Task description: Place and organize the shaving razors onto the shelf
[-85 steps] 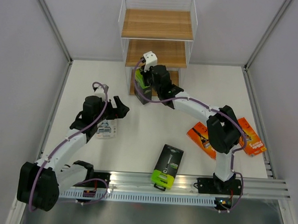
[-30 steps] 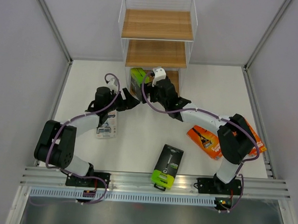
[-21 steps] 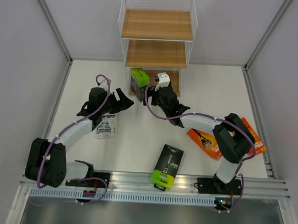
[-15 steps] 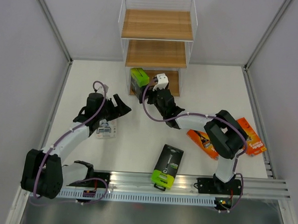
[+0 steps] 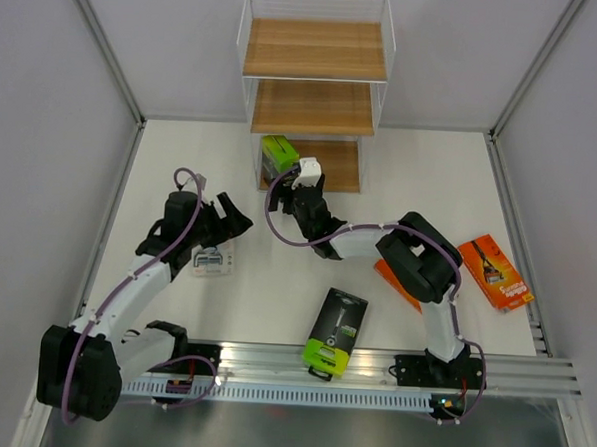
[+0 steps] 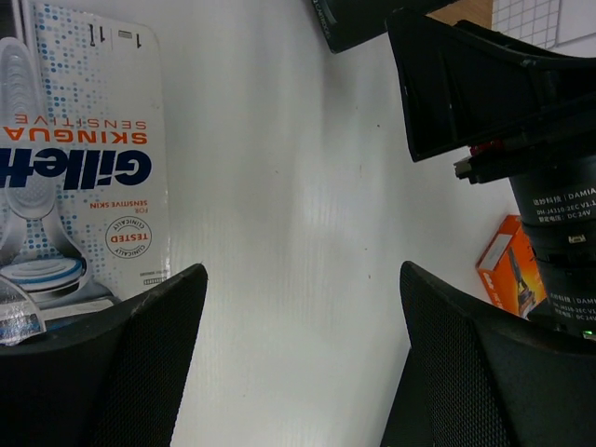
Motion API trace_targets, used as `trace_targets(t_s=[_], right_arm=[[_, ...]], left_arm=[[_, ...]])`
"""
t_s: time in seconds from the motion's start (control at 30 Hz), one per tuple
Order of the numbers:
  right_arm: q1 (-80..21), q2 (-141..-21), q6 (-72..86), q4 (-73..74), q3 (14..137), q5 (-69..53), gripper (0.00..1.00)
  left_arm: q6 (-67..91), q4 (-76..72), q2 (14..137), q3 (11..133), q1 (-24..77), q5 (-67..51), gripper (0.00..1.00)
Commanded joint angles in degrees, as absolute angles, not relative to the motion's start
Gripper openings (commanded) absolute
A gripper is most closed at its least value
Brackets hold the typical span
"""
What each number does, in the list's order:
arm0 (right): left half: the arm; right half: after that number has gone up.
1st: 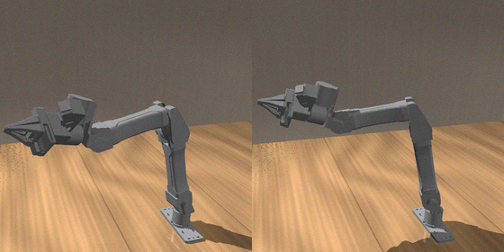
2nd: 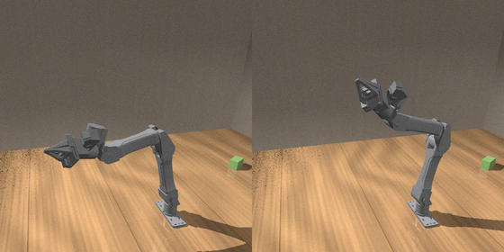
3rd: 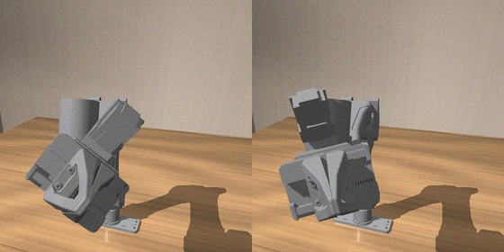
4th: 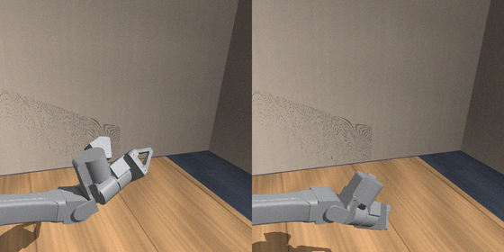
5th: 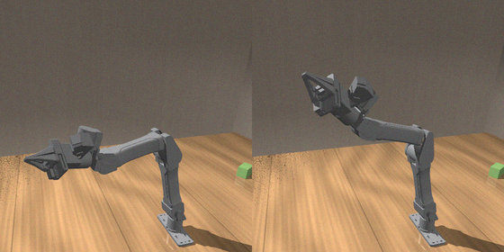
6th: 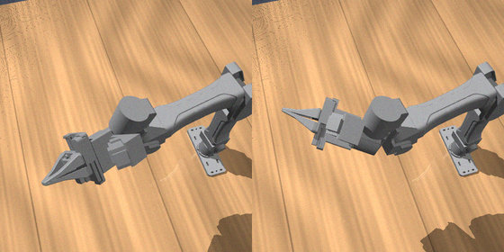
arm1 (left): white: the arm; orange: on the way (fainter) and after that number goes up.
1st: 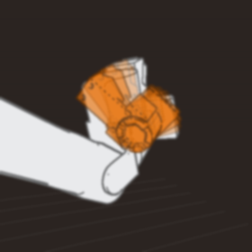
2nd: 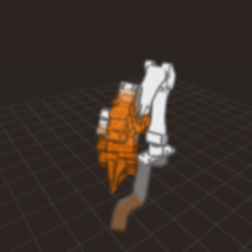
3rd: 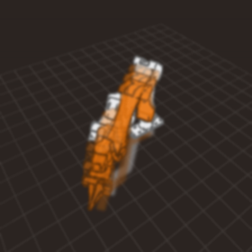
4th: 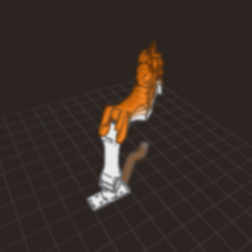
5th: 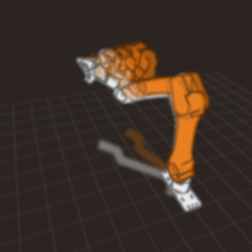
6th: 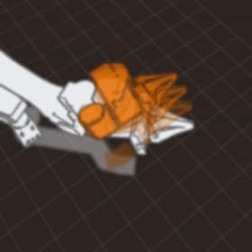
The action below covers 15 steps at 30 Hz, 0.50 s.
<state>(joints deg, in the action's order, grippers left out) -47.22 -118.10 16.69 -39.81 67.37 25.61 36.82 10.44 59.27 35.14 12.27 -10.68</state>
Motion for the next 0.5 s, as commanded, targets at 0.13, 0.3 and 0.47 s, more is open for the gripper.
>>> trace_targets(t_s=[0.13,0.3,0.47], right_arm=[[-47.2,-123.2,13.6,-47.3,70.4,28.1,0.9],[-47.0,-124.7,6.4,-46.8,72.9,23.1,0.77],[-44.2,-126.5,6.6,-41.7,76.6,14.0,0.59]], left_arm=[[33.5,13.0,54.3,33.6,11.3,-8.6,0.9],[31.7,13.1,52.7,33.9,10.9,-7.0,0.91],[31.2,13.3,53.1,33.5,10.8,-6.0,0.92]])
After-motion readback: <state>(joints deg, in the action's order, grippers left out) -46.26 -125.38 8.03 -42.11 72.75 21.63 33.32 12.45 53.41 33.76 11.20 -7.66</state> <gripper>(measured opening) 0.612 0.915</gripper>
